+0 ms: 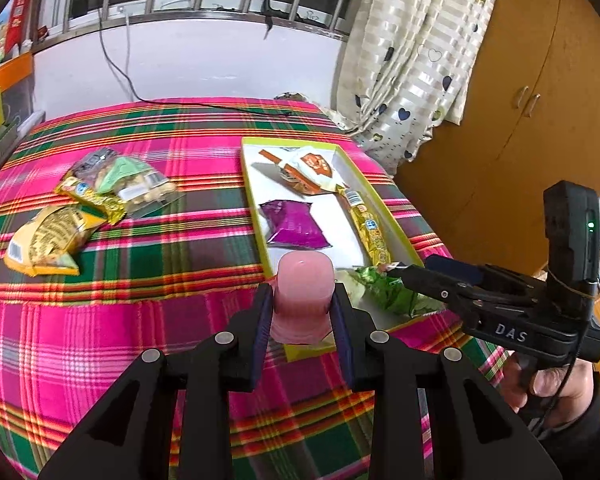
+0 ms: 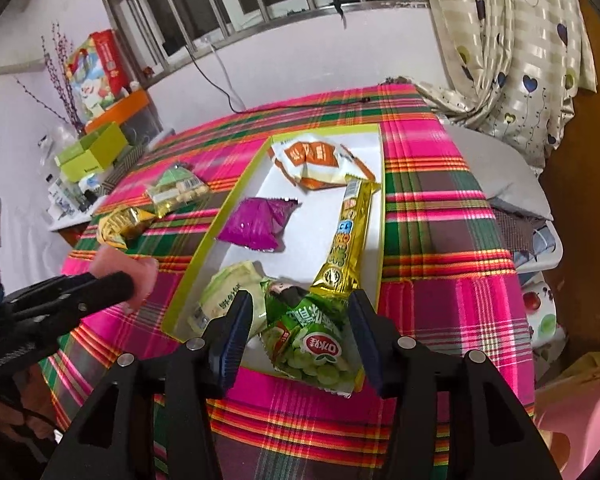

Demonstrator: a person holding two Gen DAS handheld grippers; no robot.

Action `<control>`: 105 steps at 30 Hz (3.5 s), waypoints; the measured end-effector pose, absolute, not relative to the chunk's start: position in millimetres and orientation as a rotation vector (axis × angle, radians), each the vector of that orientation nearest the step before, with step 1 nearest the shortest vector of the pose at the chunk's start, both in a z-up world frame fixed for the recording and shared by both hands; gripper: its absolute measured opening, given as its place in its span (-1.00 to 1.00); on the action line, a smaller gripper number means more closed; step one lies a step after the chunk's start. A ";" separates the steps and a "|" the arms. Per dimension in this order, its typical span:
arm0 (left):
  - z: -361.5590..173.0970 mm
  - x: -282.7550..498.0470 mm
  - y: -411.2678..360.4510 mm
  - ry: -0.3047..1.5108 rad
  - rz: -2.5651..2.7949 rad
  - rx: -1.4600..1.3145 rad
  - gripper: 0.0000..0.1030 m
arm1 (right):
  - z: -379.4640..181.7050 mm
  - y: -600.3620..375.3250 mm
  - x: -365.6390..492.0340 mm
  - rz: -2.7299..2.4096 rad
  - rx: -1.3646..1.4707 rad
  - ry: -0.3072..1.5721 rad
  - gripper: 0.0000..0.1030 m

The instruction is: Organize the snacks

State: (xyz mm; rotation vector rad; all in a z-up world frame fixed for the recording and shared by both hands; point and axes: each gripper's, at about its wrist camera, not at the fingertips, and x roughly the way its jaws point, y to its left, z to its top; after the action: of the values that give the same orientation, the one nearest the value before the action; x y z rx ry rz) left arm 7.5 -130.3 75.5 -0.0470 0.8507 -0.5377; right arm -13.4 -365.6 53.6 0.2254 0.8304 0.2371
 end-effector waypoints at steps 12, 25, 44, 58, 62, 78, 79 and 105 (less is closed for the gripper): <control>62.0 36.9 -166.6 0.895 -0.605 -0.024 -0.42 | 49.1 -377.1 -12.3 0.235 0.260 0.816 -0.08; 50.5 71.0 -204.2 0.922 -0.670 -0.013 -0.41 | 47.6 -382.8 -6.6 0.219 0.275 0.819 -0.08; 62.1 57.7 -168.6 0.889 -0.637 -0.063 0.03 | 56.0 -366.9 -10.7 0.236 0.241 0.806 -0.08; 65.6 15.1 -110.2 0.870 -0.478 -0.067 0.03 | 68.6 -336.4 -27.9 0.290 0.208 0.809 -0.08; 63.5 7.0 -92.3 0.863 -0.410 -0.072 0.03 | 72.6 -323.2 -33.0 0.316 0.185 0.809 -0.08; 42.1 -14.2 -39.1 0.865 -0.226 -0.083 0.03 | 67.7 -284.9 -36.6 0.405 0.161 0.837 -0.08; 40.7 -14.6 -36.8 0.868 -0.216 -0.085 0.03 | 67.4 -283.8 -36.2 0.410 0.161 0.845 -0.08; 35.0 -23.6 -19.2 0.875 -0.139 -0.088 0.03 | 65.2 -272.4 -35.6 0.434 0.132 0.874 -0.08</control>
State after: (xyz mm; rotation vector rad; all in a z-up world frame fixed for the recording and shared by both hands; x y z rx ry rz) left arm -23.6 -19.2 35.0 -0.0880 0.8751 -0.1393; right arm -35.6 -272.4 65.2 0.1320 0.8738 0.4335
